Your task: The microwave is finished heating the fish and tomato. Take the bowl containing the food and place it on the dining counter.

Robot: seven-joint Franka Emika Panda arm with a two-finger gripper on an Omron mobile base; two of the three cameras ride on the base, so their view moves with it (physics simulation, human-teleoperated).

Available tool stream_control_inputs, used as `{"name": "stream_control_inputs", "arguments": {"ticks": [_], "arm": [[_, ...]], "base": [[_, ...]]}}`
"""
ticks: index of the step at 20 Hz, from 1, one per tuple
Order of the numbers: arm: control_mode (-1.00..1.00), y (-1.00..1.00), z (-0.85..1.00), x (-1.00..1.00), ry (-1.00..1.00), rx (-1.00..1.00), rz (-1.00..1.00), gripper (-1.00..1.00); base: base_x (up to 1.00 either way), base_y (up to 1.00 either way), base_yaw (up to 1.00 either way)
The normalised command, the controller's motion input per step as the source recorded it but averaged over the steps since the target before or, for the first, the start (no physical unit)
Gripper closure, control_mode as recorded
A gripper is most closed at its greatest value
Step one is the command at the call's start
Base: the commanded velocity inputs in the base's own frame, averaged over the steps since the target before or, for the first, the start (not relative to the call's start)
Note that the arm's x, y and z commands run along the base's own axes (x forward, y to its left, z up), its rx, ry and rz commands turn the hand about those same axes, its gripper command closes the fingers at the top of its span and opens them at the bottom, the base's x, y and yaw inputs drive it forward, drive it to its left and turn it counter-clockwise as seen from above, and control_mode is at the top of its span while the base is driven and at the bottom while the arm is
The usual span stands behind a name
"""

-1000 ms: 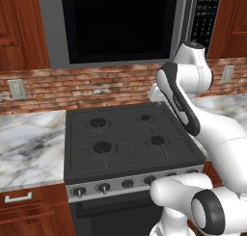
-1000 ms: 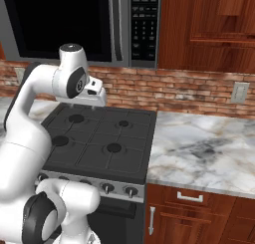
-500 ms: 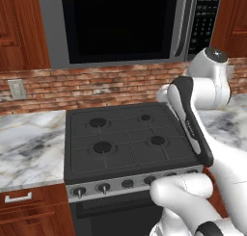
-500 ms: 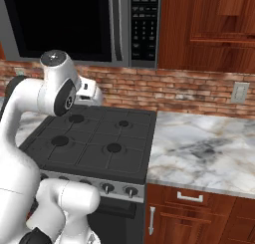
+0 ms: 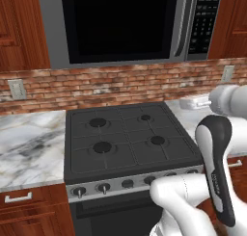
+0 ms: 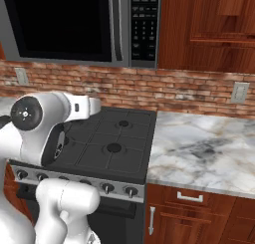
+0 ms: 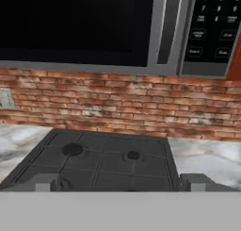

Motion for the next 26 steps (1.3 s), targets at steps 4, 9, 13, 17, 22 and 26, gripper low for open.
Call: {"name": "stream_control_inputs", "arguments": {"ticks": [4, 9, 13, 17, 22, 26], "arm": [[-1.00, -0.34, 0.55, -0.65, -0.60, 0.00, 0.00, -1.00], [-1.00, -0.19, 0.57, -0.50, -0.56, 0.00, 0.00, -1.00], [-1.00, -0.06, 0.30, -0.21, -0.28, 0.00, 0.00, -1.00], [-1.00, 0.00, 0.00, 0.00, 0.00, 0.00, 0.00, -1.00], [-1.00, 0.00, 0.00, 0.00, 0.00, 0.00, 0.00, -1.00], [-1.00, 0.00, 0.00, 0.00, 0.00, 0.00, 0.00, -1.00]], "base": [[0.00, 0.00, 0.00], [0.00, 0.00, 0.00], [0.00, 0.00, 0.00], [0.00, 0.00, 0.00], [0.00, 0.00, 0.00], [0.00, 0.00, 0.00]]}}
